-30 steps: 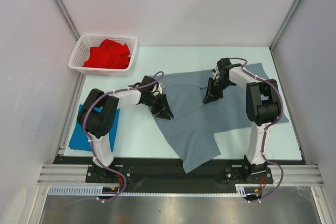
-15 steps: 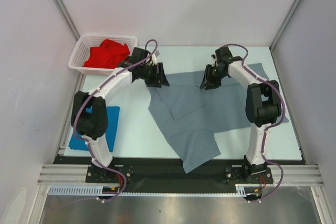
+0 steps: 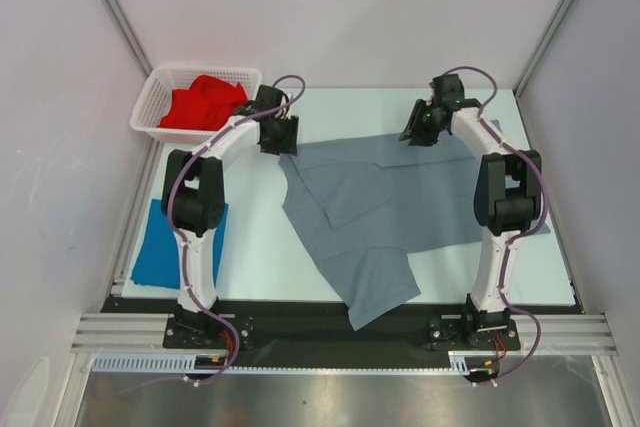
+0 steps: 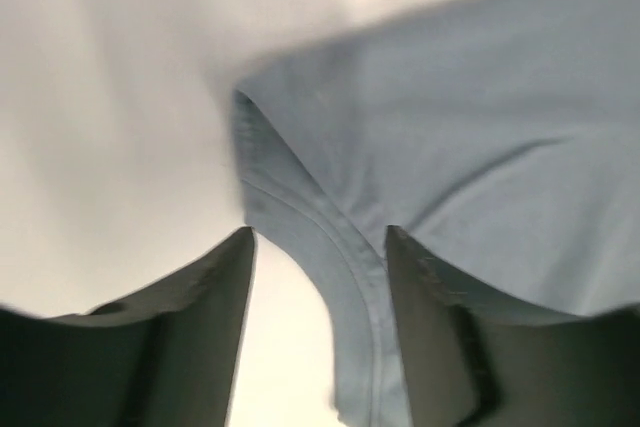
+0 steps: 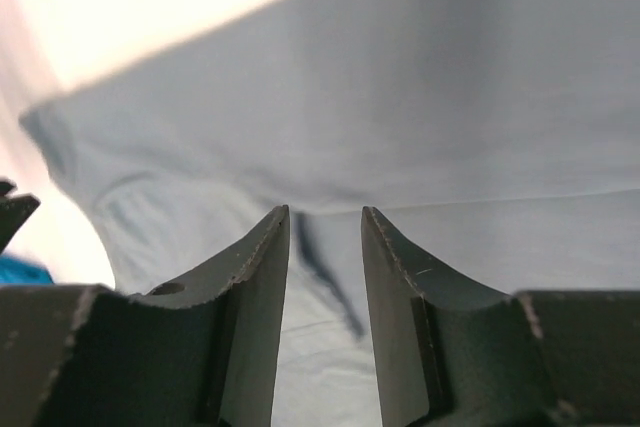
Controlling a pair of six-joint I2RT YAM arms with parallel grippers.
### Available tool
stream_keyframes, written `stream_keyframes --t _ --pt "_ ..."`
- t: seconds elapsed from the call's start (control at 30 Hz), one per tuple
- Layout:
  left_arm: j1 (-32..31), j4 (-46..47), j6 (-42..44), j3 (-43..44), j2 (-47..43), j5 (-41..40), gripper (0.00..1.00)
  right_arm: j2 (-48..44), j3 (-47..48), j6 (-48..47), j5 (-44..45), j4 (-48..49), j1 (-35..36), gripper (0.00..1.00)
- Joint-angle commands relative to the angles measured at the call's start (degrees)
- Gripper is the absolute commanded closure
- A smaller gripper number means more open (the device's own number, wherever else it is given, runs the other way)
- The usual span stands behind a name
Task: Fold and stack the t-shirts
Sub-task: Fold the tshirt
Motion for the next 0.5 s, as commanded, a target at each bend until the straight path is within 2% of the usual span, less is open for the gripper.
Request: stream_keyframes --t 0.0,0.07,0.2,0.47 --pt "0.4 0.9 3.6 4.2 2.0 -5.3 0.43 -1.2 3.1 0.6 3.1 1.3 -5.0 0.6" --pt "0.5 1.9 3.9 4.4 3.3 -7.3 0.43 -0.8 4.3 0.2 3.3 0.3 -7.3 0.59" --pt "0.6 2.8 3.7 7.8 6.7 -6.7 0.34 -0.5 5.8 -1.9 4.0 -0.9 -10.7 0.59" --pt "0.9 2.1 3.4 12.3 11.6 -7.8 0.34 3.1 10.3 -5.3 8.5 -1.6 -16.2 0.59"
